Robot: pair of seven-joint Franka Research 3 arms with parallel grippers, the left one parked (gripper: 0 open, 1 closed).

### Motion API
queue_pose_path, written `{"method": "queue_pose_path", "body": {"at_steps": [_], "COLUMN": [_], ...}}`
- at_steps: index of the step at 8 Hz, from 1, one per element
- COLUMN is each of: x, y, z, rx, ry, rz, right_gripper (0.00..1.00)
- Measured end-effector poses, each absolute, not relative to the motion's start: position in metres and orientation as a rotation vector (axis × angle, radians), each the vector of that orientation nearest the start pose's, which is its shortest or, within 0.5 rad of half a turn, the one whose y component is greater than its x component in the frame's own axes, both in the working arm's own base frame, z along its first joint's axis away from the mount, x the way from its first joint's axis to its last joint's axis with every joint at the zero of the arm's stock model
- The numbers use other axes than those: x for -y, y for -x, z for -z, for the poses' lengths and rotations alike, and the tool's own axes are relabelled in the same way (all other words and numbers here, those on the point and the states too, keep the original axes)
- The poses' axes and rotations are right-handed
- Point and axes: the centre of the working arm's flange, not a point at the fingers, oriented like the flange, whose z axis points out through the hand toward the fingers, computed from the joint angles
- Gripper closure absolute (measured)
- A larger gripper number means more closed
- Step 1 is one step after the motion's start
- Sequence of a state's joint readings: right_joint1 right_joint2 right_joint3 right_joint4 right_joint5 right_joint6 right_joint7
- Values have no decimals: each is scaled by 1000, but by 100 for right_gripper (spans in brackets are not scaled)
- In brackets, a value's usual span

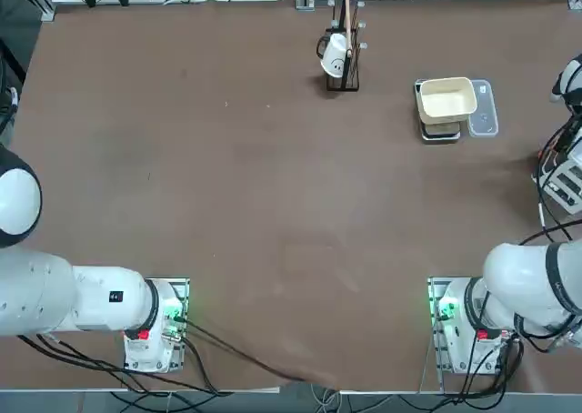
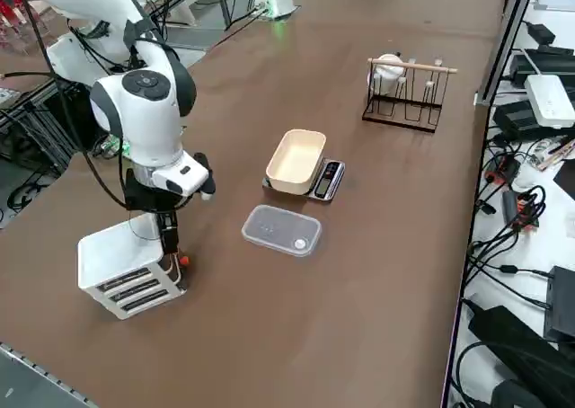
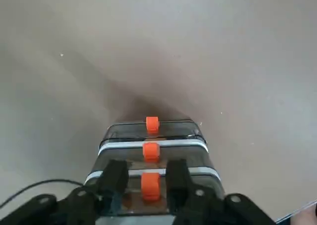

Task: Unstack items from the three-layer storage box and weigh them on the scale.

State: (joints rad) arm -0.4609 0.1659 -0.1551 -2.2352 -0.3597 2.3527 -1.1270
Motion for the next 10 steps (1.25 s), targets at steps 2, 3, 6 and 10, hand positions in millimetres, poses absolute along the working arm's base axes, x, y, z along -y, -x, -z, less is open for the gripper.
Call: {"method": "queue_pose_path", "body": {"at_steps": [2, 3, 6, 10], "x": [314, 314, 314, 312], "y": [-437, -437, -438, -439], "z": [-296, -297, -298, -298], "rx": [1233, 1234, 1235, 1239], "ry": [3019, 3021, 3023, 3022], "rz": [-389, -388, -385, -384], "right_gripper": [73, 81, 86, 86]}}
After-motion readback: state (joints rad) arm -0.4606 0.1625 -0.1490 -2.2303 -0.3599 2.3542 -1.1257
